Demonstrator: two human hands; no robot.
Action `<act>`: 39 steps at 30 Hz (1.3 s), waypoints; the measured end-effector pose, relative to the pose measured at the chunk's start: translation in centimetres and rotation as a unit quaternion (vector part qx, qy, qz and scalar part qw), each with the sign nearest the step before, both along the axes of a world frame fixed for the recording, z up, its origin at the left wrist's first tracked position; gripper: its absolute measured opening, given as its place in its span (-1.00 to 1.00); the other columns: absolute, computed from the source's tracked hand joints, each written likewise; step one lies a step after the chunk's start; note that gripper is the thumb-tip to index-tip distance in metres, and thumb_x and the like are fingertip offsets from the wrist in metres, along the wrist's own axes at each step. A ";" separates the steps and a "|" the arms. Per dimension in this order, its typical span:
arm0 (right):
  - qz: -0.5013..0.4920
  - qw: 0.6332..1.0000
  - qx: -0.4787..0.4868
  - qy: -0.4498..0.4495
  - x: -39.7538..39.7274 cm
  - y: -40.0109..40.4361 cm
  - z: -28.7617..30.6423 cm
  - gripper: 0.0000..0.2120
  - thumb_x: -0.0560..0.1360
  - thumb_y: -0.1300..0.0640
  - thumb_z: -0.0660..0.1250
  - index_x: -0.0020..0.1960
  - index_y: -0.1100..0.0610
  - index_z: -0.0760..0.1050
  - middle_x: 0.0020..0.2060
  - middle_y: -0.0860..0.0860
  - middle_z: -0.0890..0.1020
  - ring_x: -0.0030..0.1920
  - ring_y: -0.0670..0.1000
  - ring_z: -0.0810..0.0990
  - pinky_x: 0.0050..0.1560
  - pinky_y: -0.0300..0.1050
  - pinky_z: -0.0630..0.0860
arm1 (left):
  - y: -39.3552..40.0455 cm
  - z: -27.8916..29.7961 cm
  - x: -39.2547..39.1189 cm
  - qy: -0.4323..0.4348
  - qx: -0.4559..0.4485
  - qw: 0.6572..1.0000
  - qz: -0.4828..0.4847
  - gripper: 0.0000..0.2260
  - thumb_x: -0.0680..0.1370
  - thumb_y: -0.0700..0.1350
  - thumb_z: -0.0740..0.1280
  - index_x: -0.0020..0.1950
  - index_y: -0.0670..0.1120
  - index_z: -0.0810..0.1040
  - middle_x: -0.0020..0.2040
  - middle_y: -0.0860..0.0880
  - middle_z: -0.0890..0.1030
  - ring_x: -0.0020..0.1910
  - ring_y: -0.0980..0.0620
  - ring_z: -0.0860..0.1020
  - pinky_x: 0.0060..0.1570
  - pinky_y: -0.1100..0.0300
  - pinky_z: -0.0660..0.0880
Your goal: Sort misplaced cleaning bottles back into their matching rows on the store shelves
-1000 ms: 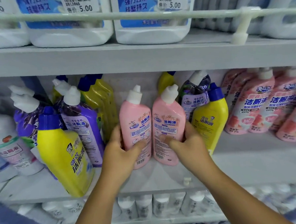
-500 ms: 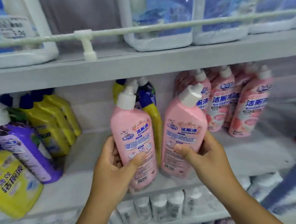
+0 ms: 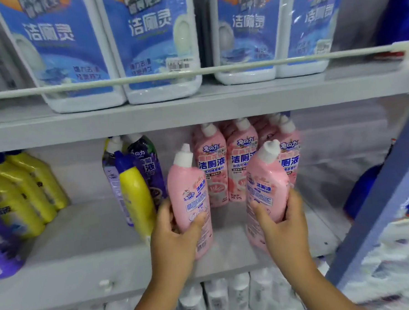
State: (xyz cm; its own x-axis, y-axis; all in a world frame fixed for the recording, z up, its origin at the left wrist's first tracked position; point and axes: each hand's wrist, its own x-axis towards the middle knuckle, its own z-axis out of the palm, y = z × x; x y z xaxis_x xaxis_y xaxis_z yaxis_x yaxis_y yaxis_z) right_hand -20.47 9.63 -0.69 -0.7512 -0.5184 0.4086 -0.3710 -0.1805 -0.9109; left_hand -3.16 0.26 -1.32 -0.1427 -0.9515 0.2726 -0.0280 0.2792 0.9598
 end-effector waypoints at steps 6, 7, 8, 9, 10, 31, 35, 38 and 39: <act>-0.010 0.997 0.041 0.064 -0.6 -1.3 -2.2 -0.26 0.47 0.28 0.47 0.51 0.07 0.16 0.38 -0.01 0.28 0.33 -0.12 0.35 0.30 -0.50 0.24 | -0.7 -0.1 -2.9 -0.076 -0.054 0.994 0.050 -0.43 0.44 -0.07 0.57 0.28 0.20 0.32 0.06 0.24 0.60 0.02 0.14 0.64 -0.08 0.20 0.54; 0.008 0.997 0.049 0.063 -0.5 -1.2 -2.8 -0.21 0.49 0.31 0.43 0.57 0.05 0.09 0.45 -0.02 0.24 0.41 -0.15 0.30 0.31 -0.55 0.18 | -0.5 -0.3 -3.0 -0.088 -0.056 0.993 0.046 -0.40 0.45 -0.06 0.56 0.31 0.25 0.28 0.09 0.21 0.59 0.05 0.14 0.63 -0.05 0.18 0.53; 0.028 0.996 0.059 0.064 -0.5 -1.0 -3.2 -0.16 0.51 0.32 0.39 0.61 0.01 0.00 0.52 -0.07 0.17 0.47 -0.21 0.23 0.34 -0.56 0.14 | -0.3 -0.5 -2.8 -0.099 -0.058 0.993 0.035 -0.36 0.45 -0.06 0.55 0.32 0.31 0.24 0.14 0.20 0.58 0.07 0.19 0.61 -0.02 0.18 0.53; 0.050 0.994 0.072 0.066 -0.5 -0.7 -3.7 -0.12 0.53 0.32 0.37 0.63 -0.02 -0.09 0.56 -0.12 0.11 0.51 -0.24 0.17 0.37 -0.54 0.13 | 0.0 -0.8 -2.5 -0.113 -0.058 0.992 0.017 -0.34 0.45 -0.06 0.54 0.31 0.38 0.21 0.17 0.22 0.57 0.06 0.29 0.59 -0.04 0.23 0.52; 0.072 0.991 0.087 0.071 -0.7 -0.3 -4.2 -0.09 0.54 0.30 0.35 0.64 -0.06 -0.16 0.58 -0.17 0.06 0.54 -0.23 0.15 0.40 -0.50 0.15 | 0.2 -1.0 -2.2 -0.128 -0.059 0.990 0.000 -0.31 0.44 -0.07 0.53 0.31 0.42 0.19 0.18 0.24 0.56 0.05 0.35 0.59 -0.07 0.28 0.52; 0.155 0.977 0.143 0.029 -4.2 -2.0 -5.0 0.01 0.25 -0.02 0.62 0.54 -0.11 0.13 0.40 -0.15 0.33 0.41 -0.17 0.39 0.43 -0.03 0.43 | -2.8 -3.4 -3.4 -0.186 -0.032 0.980 -0.069 -0.13 0.26 0.18 0.59 0.43 0.46 0.18 0.34 0.19 0.51 0.24 0.19 0.58 0.18 0.10 0.59; 0.017 0.988 0.137 0.068 -2.4 -3.8 -5.4 0.06 0.11 -0.22 0.62 0.48 -0.01 0.22 0.21 -0.13 0.28 0.35 0.04 0.39 0.38 0.10 0.45 | -3.4 -4.3 -4.4 -0.178 -0.044 0.983 -0.033 -0.11 0.19 0.33 0.57 0.45 0.21 0.31 0.33 0.10 0.48 0.27 0.07 0.56 0.19 -0.08 0.59; 0.052 0.991 0.112 0.054 -2.1 -4.1 -6.1 0.04 0.24 -0.20 0.61 0.54 -0.04 0.12 0.34 -0.16 0.25 0.44 -0.02 0.33 0.44 0.03 0.40 | -3.7 -4.8 -4.6 -0.150 -0.034 0.987 -0.044 -0.20 0.25 0.29 0.57 0.42 0.37 0.29 0.36 0.13 0.50 0.32 0.10 0.55 0.24 -0.07 0.58; 0.078 0.991 0.095 0.042 -2.3 -4.0 -6.3 0.00 0.30 -0.14 0.60 0.56 -0.05 0.10 0.42 -0.14 0.26 0.47 -0.09 0.32 0.46 0.02 0.38 | -3.6 -5.0 -4.5 -0.135 -0.027 0.989 -0.056 -0.24 0.28 0.26 0.57 0.39 0.45 0.29 0.37 0.15 0.52 0.32 0.12 0.55 0.28 -0.05 0.56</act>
